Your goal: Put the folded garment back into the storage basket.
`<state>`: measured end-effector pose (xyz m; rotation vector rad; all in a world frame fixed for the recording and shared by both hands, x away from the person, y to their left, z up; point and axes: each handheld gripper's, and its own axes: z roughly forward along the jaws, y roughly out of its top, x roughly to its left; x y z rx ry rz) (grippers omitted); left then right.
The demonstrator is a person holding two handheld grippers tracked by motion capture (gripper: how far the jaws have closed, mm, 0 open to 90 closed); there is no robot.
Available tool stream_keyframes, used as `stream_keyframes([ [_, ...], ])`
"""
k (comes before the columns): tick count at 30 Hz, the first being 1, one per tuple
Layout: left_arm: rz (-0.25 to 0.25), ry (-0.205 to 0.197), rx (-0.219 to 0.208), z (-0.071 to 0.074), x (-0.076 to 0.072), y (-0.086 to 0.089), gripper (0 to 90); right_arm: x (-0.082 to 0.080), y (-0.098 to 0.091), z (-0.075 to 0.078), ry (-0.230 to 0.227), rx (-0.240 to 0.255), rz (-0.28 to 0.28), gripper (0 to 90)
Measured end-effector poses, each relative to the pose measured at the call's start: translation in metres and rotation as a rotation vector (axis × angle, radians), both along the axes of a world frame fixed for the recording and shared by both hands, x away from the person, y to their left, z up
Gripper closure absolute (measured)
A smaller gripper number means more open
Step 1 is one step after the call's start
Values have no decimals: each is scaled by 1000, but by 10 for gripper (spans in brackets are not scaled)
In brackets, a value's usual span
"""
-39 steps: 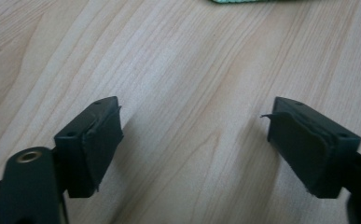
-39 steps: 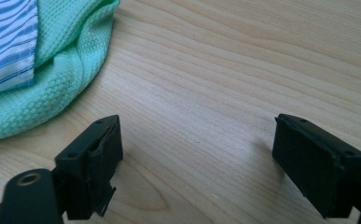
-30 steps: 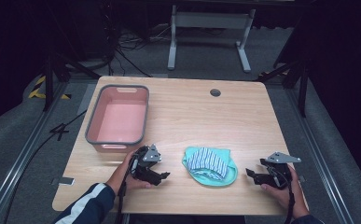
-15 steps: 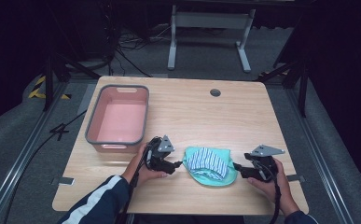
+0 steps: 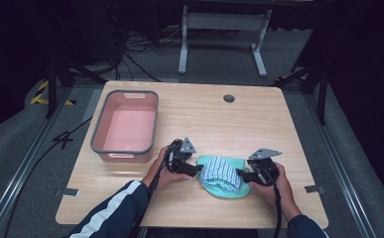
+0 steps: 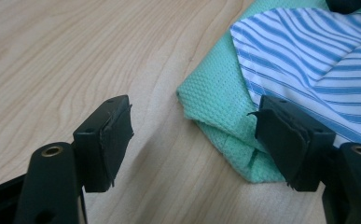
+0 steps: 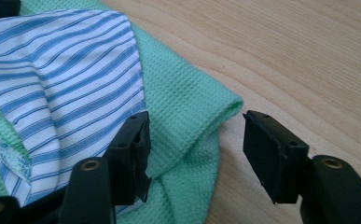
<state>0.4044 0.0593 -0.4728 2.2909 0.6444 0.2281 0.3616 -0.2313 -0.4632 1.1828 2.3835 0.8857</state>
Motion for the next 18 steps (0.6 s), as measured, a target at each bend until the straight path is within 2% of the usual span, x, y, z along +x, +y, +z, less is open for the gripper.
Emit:
stream_keyframes([
  [3,-20,16,20,-6,0,-2,247,0,3,-5,23,-7,-4,385],
  [5,-19,32,10,-7,-1,-2,229,0,1,-8,26,22,-22,365],
  [8,-17,29,12,-7,-2,-3,222,-1,-2,-10,29,47,-40,347],
  [13,-1,11,15,-8,-5,-4,205,-3,-2,-11,24,42,-47,338],
  [14,1,12,15,-8,-5,-5,205,-3,-2,-11,24,41,-42,363],
  [15,4,13,16,-8,-6,-5,209,-3,0,-10,26,41,-26,425],
  [17,5,12,16,-8,-7,-5,225,-4,0,-9,29,40,-21,454],
  [18,7,11,14,-8,-7,-5,225,-4,2,-8,37,40,-15,502],
])
